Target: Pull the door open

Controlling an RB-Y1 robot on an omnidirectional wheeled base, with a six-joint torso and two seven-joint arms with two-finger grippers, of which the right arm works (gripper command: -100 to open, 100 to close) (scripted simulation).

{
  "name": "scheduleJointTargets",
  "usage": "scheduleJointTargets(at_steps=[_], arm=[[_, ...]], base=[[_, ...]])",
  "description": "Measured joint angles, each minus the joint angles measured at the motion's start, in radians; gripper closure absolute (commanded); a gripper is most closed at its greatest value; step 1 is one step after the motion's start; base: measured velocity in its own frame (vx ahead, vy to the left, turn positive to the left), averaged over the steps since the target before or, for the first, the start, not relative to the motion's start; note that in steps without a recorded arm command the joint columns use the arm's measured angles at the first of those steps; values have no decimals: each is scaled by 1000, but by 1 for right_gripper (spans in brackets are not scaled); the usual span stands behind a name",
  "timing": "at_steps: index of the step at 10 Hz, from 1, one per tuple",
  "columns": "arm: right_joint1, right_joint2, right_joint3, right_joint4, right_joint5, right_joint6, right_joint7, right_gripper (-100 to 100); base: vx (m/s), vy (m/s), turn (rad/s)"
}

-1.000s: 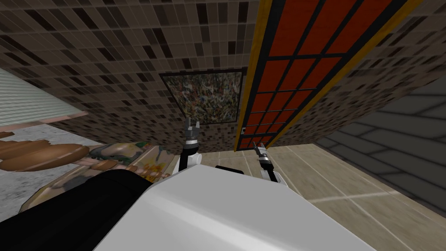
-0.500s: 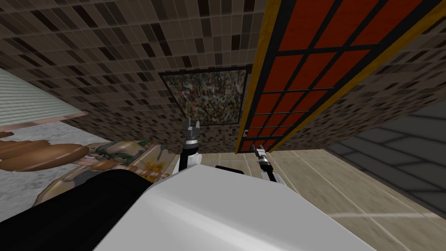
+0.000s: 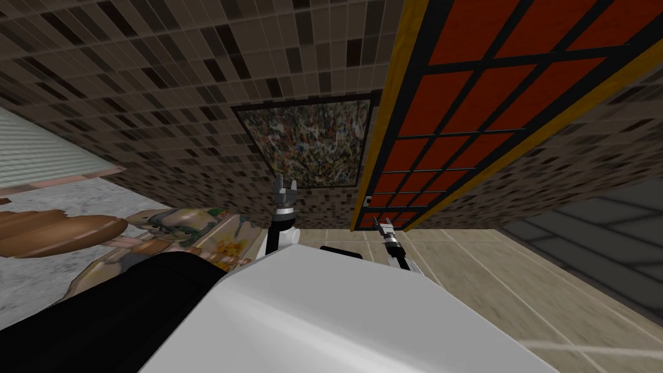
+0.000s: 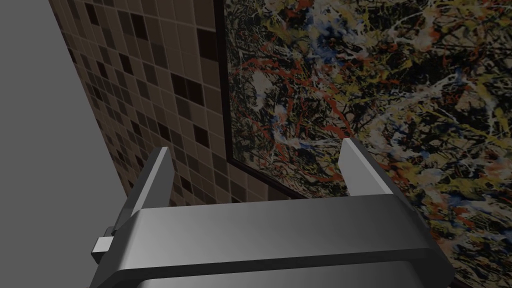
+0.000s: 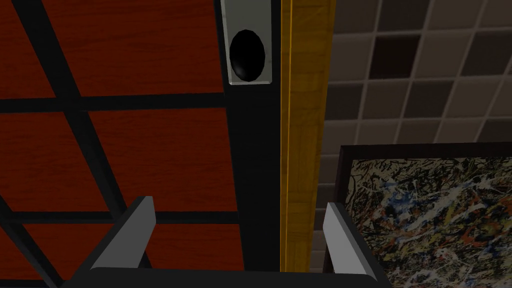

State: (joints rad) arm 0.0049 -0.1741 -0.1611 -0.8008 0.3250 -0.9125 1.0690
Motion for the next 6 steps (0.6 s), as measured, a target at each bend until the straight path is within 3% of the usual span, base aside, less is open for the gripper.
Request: scheduleJointTargets(at_steps=[6], arm=[[-33,-8,-11,112,20,-21,70,-100]], base=[[73,-15,44]])
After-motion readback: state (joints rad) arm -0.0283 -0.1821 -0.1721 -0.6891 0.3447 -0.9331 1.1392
